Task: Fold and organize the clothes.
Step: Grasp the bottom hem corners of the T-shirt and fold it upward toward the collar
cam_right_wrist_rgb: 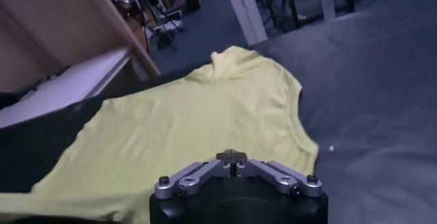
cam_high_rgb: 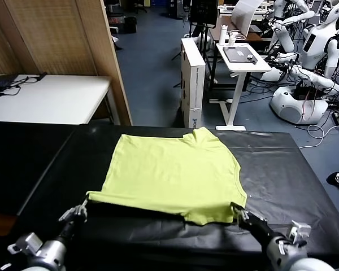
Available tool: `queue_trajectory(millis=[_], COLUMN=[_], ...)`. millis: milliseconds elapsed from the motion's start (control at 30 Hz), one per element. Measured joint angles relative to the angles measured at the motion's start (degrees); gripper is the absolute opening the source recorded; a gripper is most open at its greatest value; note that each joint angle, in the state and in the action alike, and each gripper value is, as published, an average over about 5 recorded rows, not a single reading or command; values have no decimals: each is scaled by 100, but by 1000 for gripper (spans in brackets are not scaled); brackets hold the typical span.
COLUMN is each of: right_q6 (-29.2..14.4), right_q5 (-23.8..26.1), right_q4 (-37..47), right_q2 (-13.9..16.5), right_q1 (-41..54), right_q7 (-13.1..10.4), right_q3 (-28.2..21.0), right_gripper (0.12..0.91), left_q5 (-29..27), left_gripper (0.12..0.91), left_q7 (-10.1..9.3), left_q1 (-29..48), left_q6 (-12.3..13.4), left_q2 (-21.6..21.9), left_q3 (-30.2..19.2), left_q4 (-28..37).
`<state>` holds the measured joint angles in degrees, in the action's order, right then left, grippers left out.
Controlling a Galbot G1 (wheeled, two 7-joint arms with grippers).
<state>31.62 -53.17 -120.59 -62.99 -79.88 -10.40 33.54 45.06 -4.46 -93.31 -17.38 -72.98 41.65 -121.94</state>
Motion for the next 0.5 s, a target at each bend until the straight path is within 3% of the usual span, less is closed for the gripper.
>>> queue_trajectory(millis=[500], right_q6=[-217], right_q5=[409], right_q4=[1042], right_q2=[-78], right_q1=[977], right_q7=[5], right_q3=[-669], right_gripper=[140], left_q5=[-233], left_gripper=[147], left_q7=[-44], left_q1=[1165], left_q6=[-66], left_q2=[420], left_q3=[-603], left_q4=[948])
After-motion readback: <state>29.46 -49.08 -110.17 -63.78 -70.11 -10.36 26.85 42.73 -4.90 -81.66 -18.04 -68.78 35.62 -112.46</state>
